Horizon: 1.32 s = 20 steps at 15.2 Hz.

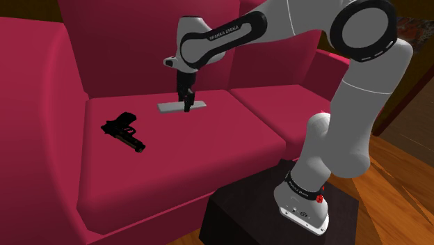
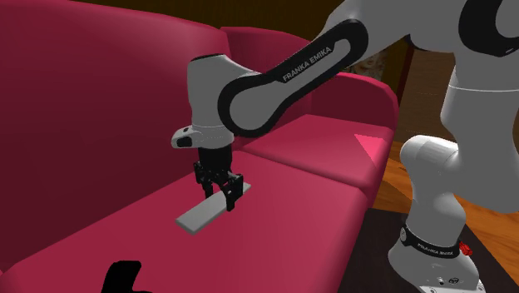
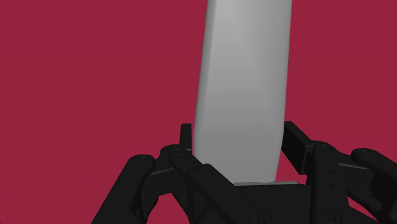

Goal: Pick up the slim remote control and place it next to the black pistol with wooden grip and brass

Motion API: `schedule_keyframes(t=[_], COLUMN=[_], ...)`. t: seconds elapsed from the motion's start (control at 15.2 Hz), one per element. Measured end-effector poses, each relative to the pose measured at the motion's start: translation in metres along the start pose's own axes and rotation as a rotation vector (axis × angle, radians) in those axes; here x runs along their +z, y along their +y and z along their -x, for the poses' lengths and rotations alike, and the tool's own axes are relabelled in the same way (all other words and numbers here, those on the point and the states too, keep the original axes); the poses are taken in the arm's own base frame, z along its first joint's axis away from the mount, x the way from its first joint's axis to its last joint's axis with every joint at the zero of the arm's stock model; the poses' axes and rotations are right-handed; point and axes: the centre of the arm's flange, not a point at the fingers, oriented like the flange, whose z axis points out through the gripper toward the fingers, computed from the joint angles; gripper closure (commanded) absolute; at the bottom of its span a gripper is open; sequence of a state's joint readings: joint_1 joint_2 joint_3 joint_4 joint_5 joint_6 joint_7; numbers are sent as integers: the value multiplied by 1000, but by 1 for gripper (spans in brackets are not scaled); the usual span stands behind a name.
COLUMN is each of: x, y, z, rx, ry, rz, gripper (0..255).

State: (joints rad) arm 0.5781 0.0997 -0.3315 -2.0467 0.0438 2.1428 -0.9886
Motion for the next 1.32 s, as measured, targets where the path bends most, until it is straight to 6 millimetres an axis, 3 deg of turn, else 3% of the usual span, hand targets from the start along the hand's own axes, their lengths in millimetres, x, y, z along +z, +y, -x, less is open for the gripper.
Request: schedule_keyframes(t=[0.73,1.12,1.19,1.32], x=[57,61,61,61], y=[-1,-1,-1,-1], z=[2,2,2,2], rx=[0,0,0,0], ry=[0,0,0,0], rz=[0,0,0,0], gripper=[255,255,0,0])
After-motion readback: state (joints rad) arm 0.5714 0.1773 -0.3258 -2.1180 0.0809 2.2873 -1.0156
